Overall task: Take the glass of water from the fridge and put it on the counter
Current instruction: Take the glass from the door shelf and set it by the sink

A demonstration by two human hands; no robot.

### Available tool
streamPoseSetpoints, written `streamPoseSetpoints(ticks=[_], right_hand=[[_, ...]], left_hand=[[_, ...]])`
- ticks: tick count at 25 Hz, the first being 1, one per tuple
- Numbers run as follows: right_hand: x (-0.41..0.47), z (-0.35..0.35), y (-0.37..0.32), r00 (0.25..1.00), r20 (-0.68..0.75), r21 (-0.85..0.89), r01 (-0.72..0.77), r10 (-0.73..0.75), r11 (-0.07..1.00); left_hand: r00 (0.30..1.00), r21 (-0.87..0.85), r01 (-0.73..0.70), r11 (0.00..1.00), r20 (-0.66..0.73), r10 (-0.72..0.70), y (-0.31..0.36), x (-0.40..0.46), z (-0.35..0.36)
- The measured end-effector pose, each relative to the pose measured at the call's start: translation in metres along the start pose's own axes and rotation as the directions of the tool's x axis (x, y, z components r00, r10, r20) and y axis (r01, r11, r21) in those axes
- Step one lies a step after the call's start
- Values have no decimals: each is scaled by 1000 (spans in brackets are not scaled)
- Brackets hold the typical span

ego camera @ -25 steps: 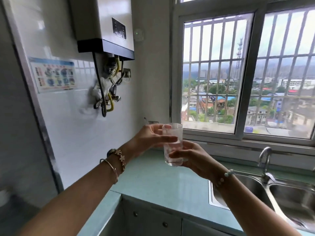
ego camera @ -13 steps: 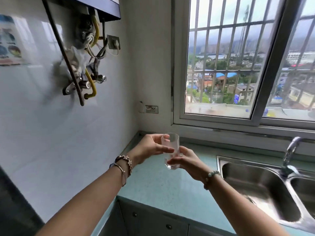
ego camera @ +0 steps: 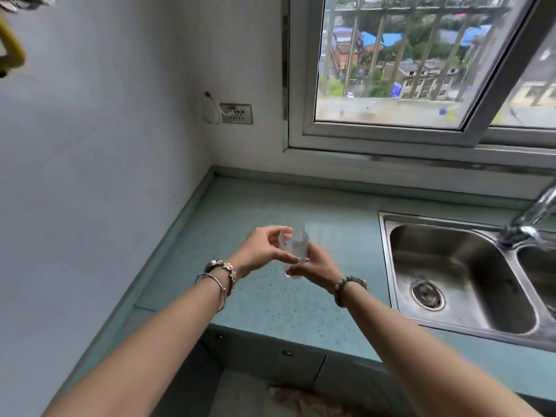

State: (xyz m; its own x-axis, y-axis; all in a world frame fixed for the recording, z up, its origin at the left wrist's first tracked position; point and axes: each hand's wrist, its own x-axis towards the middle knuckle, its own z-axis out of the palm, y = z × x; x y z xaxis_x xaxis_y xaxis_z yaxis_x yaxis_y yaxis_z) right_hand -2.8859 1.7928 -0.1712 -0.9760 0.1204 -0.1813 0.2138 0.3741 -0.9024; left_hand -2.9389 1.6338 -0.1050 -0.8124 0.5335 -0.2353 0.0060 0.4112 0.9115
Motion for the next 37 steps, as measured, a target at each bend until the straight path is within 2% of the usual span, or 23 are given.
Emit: streamPoseSetpoints(ticks=[4,9,18,23,26,29,31,34,37], right_hand=[[11,27,60,999,-16,-81,-51,50,995],[10,49,98,995,-59,-188,-95,86,978],[18,52,106,991,-82,-129,-120,110,984],[18,50,100,985,-28,-89,-172,170,981],[12,37,89,971,8,12,-237,237,971],[2,-2,56,942,-109,204,-291,316,935],[-10,-39,19,928,-167,398,-245,332,884],[-33,-99,-54,938,-154,693,-122,310,711],[-63,-151,-117,963,-187,793,30,196,608]], left_hand=[[997,14,73,997,-10,-72,-63,21,24],[993,-7,118,993,10,-118,-112,29,46],[992,-109,127,986,38,-124,-122,39,46],[985,-107,157,982,83,-149,-118,37,46],[965,-107,241,965,128,-227,-102,31,36],[967,-72,243,967,101,-235,-59,21,11],[980,-164,191,968,82,-180,-10,14,-6],[993,-406,94,909,97,-59,76,7,-19],[986,-534,12,845,146,78,151,-2,-12]])
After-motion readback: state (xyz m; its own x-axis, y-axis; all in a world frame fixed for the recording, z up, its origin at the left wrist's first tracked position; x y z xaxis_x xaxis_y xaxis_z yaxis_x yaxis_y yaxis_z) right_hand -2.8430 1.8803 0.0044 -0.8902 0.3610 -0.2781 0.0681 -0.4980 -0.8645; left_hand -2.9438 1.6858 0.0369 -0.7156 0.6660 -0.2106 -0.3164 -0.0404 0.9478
